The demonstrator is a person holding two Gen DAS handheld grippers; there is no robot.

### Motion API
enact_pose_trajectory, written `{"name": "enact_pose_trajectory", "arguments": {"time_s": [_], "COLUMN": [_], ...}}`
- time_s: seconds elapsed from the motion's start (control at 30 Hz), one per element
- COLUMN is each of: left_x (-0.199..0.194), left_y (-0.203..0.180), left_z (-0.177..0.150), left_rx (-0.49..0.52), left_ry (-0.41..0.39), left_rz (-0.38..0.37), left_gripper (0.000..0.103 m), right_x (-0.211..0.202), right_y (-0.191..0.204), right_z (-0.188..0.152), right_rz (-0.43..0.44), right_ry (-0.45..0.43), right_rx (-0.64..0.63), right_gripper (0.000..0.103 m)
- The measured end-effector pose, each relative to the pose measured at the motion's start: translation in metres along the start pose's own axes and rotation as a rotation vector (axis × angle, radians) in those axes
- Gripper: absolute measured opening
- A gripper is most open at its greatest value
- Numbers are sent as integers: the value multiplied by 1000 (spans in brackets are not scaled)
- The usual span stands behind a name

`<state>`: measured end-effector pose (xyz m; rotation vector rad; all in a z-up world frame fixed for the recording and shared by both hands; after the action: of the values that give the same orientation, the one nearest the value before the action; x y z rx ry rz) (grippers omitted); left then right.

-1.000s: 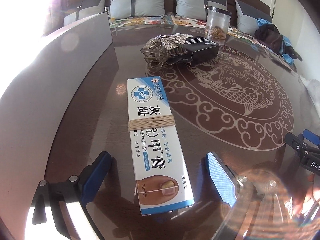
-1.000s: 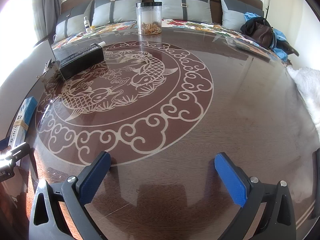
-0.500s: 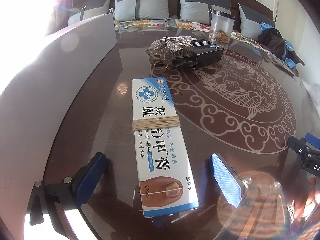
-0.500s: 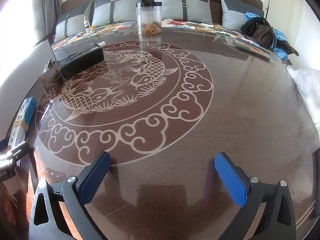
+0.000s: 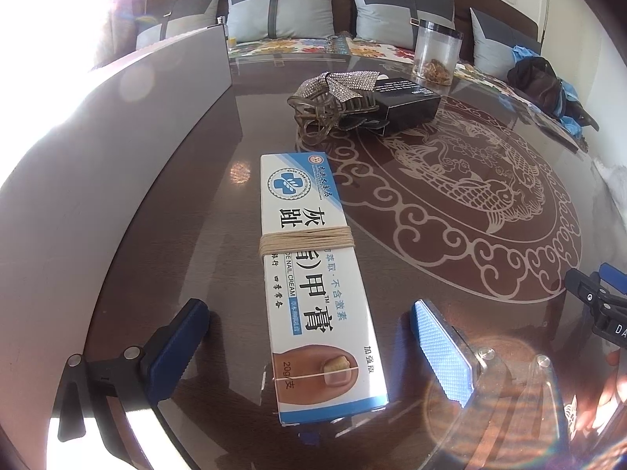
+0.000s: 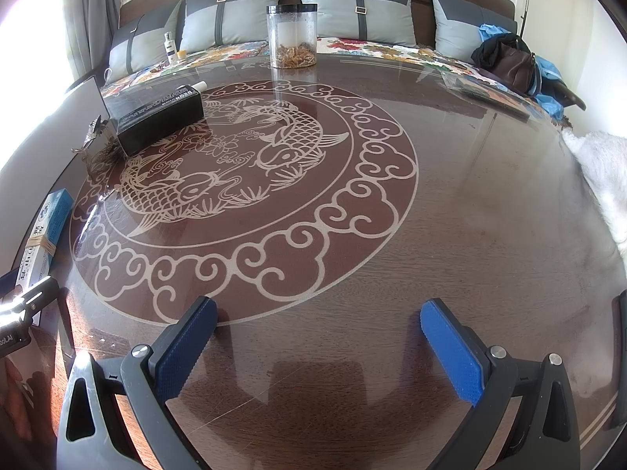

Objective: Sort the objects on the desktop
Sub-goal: 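Lift the ointment box off the table with the left gripper, then carry the ointment box to the white box while the right gripper grasps the rhinestone bow clip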

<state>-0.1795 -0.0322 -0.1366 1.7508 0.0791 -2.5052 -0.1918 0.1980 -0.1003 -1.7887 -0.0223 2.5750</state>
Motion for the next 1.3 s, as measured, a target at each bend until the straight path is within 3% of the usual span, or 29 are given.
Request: {"name": "enact_pose_trajectory", "arguments": {"time_s": [0.37, 0.4, 0.43, 0.47, 0.53, 0.57, 0.7, 0.83, 0.93, 0.97, 1.03, 1.1, 1.3], "left_x": [1, 0, -2, -3, -4, -5, -7, -10, -12, -12, -14, -16, -59], "left_y": [1, 3, 5, 7, 12, 15, 28, 36, 38, 39, 39, 37, 18], "left_z": [0, 2, 4, 8, 13, 15, 14, 5, -2, -4, -5, -6, -8], "left_rx": [54, 44, 36, 30, 24, 21, -24, 4, 46, 54, 58, 65, 120], "left_ry": [31, 19, 5, -7, -24, -25, -9, -6, -13, -16, -19, -25, -108], "left_rz": [-20, -17, -15, -14, -15, -16, -79, -69, -45, -44, -62, -91, -177], "left_gripper": [103, 95, 81, 74, 43, 40, 40, 40, 40, 40, 40, 40, 40], "right_x": [0, -2, -5, -11, -30, -40, -59, -35, 6, 18, 35, 31, -24], "right_y": [0, 2, 11, 26, 62, 82, 175, 251, 286, 291, 290, 283, 239], "right_z": [0, 1, 4, 10, 30, 44, 109, 153, 153, 149, 141, 136, 116], "right_rz": [-7, -21, -6, 34, 98, 132, 232, 175, 129, 131, 106, 159, 178], "right_ry": [-2, -7, -14, -31, -94, -119, -140, -74, 55, 109, 179, 178, 74], "right_rx": [-4, -19, -54, -100, -196, -246, -439, -644, -792, -821, -840, -795, -662], "right_gripper": [103, 103, 103, 103, 103, 103, 103, 101, 81, 75, 49, 47, 47]}}
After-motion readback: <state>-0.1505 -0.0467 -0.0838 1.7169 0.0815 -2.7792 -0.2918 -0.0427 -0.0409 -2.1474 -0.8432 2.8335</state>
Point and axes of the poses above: each gripper's, at about its wrist camera, not at the fingertips, and x roughly the way its jaws point, y to its left, z to its top, the point moved 9 cm from there along x, roughly the way its jaws point, and after that the axes turned 15 degrees about y, right-handed, at the moved point
